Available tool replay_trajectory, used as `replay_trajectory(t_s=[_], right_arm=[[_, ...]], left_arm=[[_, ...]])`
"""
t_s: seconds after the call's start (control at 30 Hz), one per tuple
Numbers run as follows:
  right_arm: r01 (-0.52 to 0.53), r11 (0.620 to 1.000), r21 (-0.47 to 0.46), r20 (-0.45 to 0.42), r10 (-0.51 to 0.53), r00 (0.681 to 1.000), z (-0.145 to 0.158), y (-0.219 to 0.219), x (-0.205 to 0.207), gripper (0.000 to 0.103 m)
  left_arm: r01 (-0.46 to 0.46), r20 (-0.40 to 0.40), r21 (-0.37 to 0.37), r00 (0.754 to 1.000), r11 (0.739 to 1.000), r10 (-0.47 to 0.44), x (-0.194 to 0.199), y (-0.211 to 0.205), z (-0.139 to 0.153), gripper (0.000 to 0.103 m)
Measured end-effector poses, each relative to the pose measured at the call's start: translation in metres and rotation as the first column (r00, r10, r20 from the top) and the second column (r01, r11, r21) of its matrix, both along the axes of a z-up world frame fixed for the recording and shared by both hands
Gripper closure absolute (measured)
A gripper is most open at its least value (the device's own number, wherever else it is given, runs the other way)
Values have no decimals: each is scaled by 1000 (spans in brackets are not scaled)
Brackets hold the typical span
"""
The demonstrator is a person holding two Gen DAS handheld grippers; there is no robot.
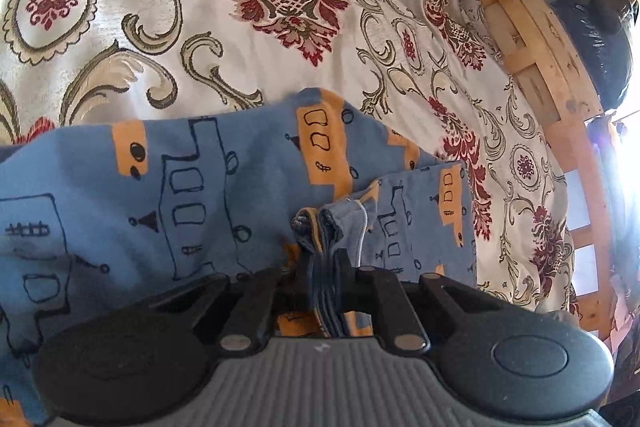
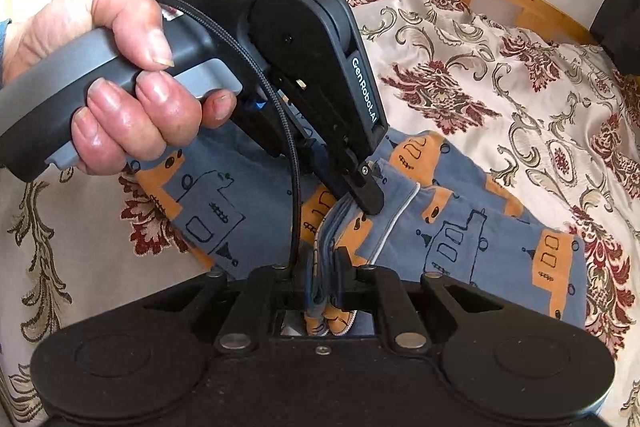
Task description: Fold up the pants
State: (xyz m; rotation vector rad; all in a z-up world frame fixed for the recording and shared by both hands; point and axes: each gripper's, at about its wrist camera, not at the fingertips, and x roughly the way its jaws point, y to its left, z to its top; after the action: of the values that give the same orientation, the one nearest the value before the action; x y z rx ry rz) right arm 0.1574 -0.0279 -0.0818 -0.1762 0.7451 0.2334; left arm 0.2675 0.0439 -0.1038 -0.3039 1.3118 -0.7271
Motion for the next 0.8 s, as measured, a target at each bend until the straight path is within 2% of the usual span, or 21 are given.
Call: replay_trajectory(t_s=[0.1, 0.17, 0.2, 0.27, 0.33, 0.43, 0.47, 0.5, 0.57, 0.63, 0.67, 0.7, 0.77, 0.8], right_arm=[[-10, 1000, 14, 4, 10, 1000, 0, -3, -2, 80], [-23, 999, 30, 7, 23, 1000, 2, -9, -6, 65], [-29, 999, 39, 10, 28, 1000, 4, -13, -9, 60], [-36, 998, 59, 18, 35, 999, 7, -25, -18, 43], [-26, 997, 71, 33, 24, 999, 12, -37, -26, 33], [10, 998, 66, 73, -15, 997, 20, -47, -33, 14], [23, 998, 57, 94, -28, 995, 23, -49, -33, 8], [33, 998, 47, 115, -38, 993, 24, -50, -34, 6], [49, 999, 17, 163, -51, 985, 25, -50, -37, 1], [53, 998, -36, 204, -44, 978, 21, -46, -37, 1], [54, 996, -68, 228, -37, 973, 18, -44, -37, 1], [55, 994, -96, 251, -29, 968, 14, -41, -38, 1], [51, 987, -150, 284, -6, 959, 5, -35, -37, 1], [45, 985, -169, 296, 8, 955, 1, -33, -37, 1]], left_arm=[[-9, -9, -3, 1000, 1000, 9, 1, 1, -5, 89], [-13, -7, -5, 1000, 1000, 13, 0, 3, -6, 88], [-13, -4, -3, 1000, 1000, 13, -2, 3, -6, 88], [-7, 6, 16, 1000, 1000, 7, -5, 2, -4, 85], [-15, -6, 29, 1000, 999, 15, -7, 3, 0, 82], [-33, 4, 46, 999, 998, 33, -13, 9, 12, 63], [-46, 23, 53, 999, 998, 45, -17, 11, 18, 51], [-64, 45, 63, 997, 996, 61, -22, 15, 25, 39], [-119, 112, 100, 988, 988, 108, -38, 24, 42, 30], [-205, 201, 127, 963, 970, 177, -62, 36, 59, 22], [-260, 240, 132, 945, 957, 224, -75, 42, 66, 12], [-326, 280, 133, 918, 936, 280, -91, 50, 71, 7], [-463, 337, 139, 853, 875, 398, -120, 62, 77, 3], [-527, 352, 149, 819, 837, 453, -131, 68, 78, 3]])
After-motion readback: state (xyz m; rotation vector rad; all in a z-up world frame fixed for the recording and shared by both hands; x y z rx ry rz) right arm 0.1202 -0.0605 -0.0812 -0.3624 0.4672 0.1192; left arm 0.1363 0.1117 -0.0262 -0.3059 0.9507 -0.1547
